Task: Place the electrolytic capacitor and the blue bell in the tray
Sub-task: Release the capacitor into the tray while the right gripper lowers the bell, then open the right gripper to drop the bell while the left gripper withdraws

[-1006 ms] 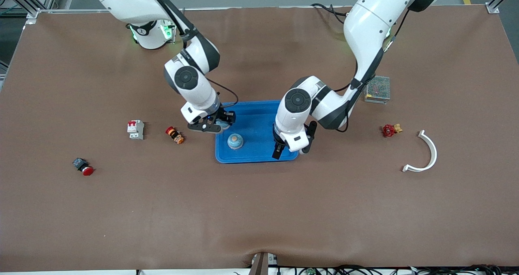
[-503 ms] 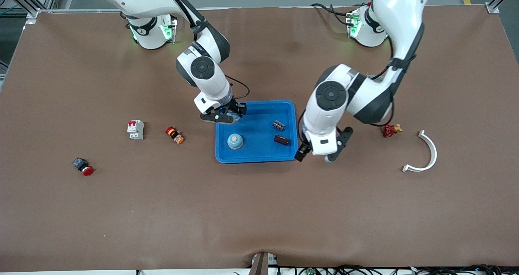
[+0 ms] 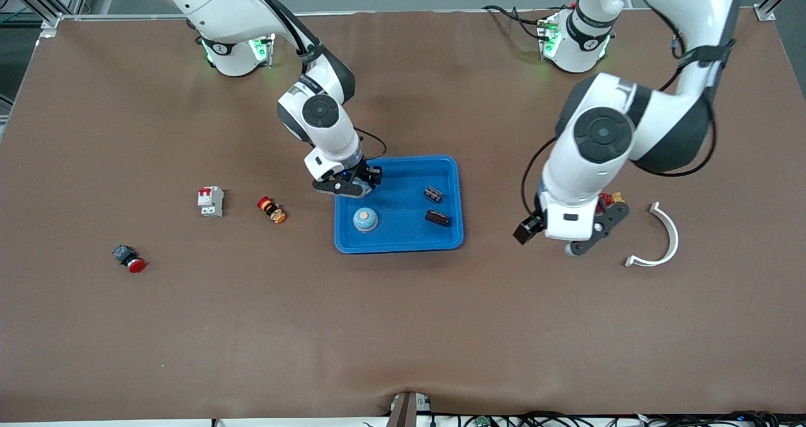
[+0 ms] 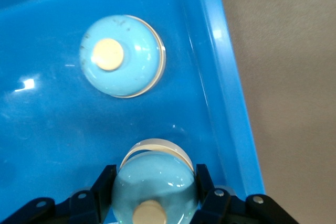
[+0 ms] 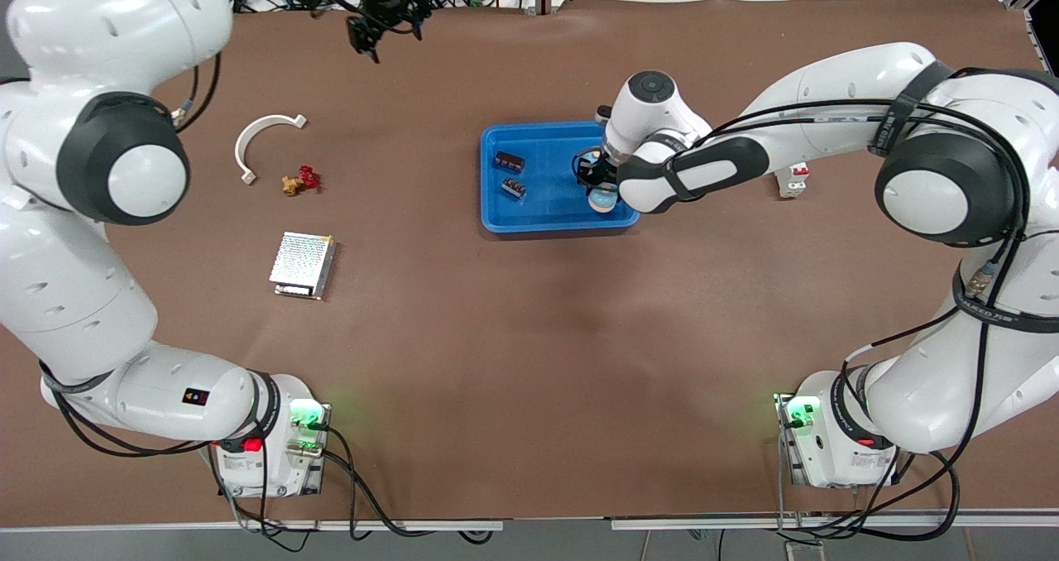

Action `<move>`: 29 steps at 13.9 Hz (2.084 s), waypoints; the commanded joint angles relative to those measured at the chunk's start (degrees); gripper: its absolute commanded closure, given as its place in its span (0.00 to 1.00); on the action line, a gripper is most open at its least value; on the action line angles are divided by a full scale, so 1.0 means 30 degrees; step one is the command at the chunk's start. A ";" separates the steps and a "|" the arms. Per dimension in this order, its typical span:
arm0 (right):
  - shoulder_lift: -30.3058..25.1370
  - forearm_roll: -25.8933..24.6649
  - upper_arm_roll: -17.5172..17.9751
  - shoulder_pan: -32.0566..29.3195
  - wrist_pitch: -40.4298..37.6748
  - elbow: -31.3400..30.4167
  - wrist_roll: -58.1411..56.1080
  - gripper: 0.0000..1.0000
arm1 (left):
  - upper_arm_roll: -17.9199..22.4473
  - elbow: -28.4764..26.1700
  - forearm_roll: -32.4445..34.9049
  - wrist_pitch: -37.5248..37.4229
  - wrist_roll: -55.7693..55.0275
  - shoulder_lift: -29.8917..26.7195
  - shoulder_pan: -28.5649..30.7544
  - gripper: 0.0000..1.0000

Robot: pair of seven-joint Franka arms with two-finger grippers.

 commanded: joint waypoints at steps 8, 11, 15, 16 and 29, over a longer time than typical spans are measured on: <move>0.1042 -0.0901 -0.0344 0.0716 0.0087 0.1218 0.2376 1.00 | -0.0074 -0.0093 -0.0273 -0.5277 0.9917 -0.4119 0.3032 0.00; 0.1160 -0.0930 -0.0986 0.1270 0.0116 0.1336 0.2376 1.00 | -0.0074 -0.0064 -0.0305 -0.6127 1.0560 -0.4852 0.3122 0.00; 0.1161 -0.0843 -0.1340 0.1567 0.0117 0.1365 0.2405 0.99 | 0.0042 -0.0151 -0.0421 -0.6715 1.3486 -0.6022 0.3913 0.00; 0.1161 -0.0726 -0.1311 0.1421 -0.0086 0.1656 0.3014 0.21 | 0.0478 -0.0209 -0.0480 -0.6745 1.4045 -0.6258 0.3826 0.00; -0.0068 0.1413 -0.1018 -0.2818 -1.0781 0.8601 -0.1595 0.00 | 0.3821 -0.0386 -0.2646 -0.8415 1.9205 -0.7930 0.3121 0.00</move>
